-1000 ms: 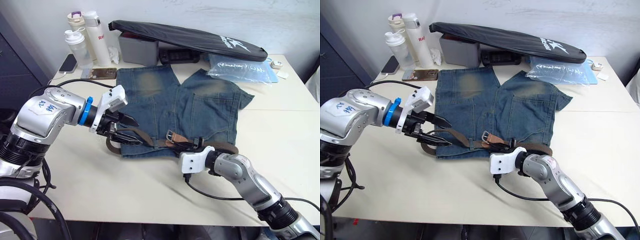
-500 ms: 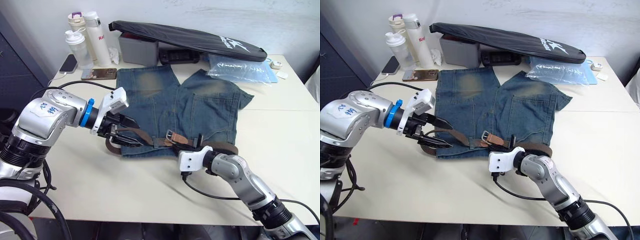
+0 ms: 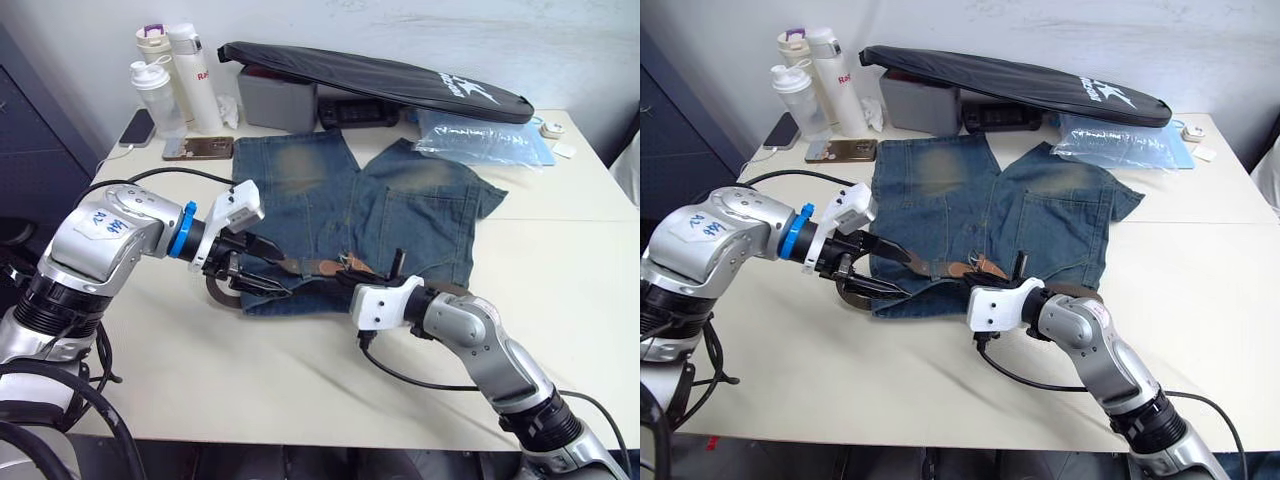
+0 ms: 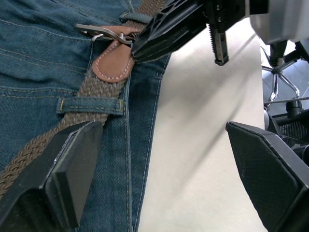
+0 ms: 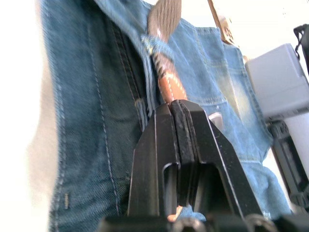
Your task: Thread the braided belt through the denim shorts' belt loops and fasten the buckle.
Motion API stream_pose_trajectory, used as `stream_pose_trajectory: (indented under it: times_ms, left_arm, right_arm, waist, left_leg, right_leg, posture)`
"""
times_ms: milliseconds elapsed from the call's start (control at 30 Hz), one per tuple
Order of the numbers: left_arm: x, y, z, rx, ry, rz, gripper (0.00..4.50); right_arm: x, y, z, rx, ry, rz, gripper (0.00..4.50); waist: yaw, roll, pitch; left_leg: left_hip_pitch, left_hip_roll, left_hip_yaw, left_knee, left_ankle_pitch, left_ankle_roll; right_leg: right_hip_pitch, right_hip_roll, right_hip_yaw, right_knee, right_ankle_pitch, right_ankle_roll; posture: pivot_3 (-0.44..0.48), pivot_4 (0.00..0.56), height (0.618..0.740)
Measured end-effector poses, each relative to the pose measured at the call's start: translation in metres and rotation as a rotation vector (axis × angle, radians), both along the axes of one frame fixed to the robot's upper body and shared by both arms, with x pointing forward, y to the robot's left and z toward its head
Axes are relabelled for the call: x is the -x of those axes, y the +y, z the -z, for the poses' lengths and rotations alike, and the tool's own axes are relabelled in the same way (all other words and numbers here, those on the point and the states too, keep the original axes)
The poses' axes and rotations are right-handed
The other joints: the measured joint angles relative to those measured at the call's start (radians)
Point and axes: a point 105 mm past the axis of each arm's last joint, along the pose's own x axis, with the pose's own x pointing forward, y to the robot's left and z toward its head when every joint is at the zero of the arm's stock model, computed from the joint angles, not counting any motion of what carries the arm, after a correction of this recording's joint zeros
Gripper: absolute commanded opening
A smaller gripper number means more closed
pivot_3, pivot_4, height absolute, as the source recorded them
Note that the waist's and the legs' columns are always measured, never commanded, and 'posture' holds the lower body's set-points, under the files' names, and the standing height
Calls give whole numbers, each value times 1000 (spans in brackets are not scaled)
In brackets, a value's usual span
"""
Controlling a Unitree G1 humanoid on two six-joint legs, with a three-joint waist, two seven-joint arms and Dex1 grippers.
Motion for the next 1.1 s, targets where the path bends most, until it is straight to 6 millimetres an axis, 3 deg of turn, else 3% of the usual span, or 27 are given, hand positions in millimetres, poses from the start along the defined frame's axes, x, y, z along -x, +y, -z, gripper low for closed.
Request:
stream_pose_trajectory:
  times_ms: [200, 333, 433, 567, 667, 767, 1000, 1100]
  left_arm:
    - [2, -5, 4, 8, 23, 12, 4500]
    - [8, -5, 22, -17, 82, -5, 4500]
    - [8, -8, 29, -5, 109, -25, 4500]
    - [6, -5, 21, 29, 95, -57, 4500]
    - [6, 4, 17, 18, 90, -74, 4500]
    - [10, 12, 18, -6, 102, -73, 4500]
    - [15, 12, 21, -19, 112, -59, 4500]
    - [15, 12, 21, -20, 113, -60, 4500]
  right_arm:
    - [-2, -19, -13, 149, -74, 1, 9]
    - [-8, -38, -16, 210, -83, 28, 9]
    - [-10, -40, -20, 200, -77, 31, 9]
    - [-6, -30, -25, 101, -14, 1, 9]
    - [1, -19, -21, 74, 34, -48, 952]
    - [6, -8, -3, 112, 65, -87, 2369]
    - [2, 9, 23, 170, 61, -127, 2369]
    - [-6, 6, 28, 180, 52, -106, 1486]
  waist:
    - [0, 0, 0]
    - [-1, 1, -1]
    - [-1, 1, -1]
    - [-1, 1, -1]
    - [-2, 1, -1]
    - [-2, 2, -1]
    - [-1, 1, -2]
    - [-2, 1, -2]
  left_leg:
    - [0, 0, 0, 1, 0, 0]
    - [0, 0, 0, 2, 0, 0]
    - [0, 0, 0, 2, 0, 0]
    - [1, 0, 0, 3, 0, 0]
    - [1, 1, 0, 3, 0, 0]
    - [1, 0, 0, 2, 0, 0]
    - [0, 0, -1, 3, 0, 1]
    - [1, 0, -1, 3, 0, 1]
  right_leg:
    - [1, 0, 0, 1, 0, 0]
    - [1, 0, 0, 1, 0, 0]
    - [1, 1, 0, 1, 0, 0]
    - [0, 1, 0, 2, 0, 0]
    - [0, 1, 0, 2, 0, 0]
    - [0, 0, 0, 2, 0, 0]
    - [1, 0, 0, 3, 0, 0]
    - [1, 0, 0, 3, 0, 0]
  posture:
    - [0, 150, 740]
    - [0, 150, 740]
    - [0, 150, 740]
    - [0, 150, 740]
    - [0, 150, 740]
    - [0, 150, 740]
    - [0, 150, 740]
    - [0, 150, 740]
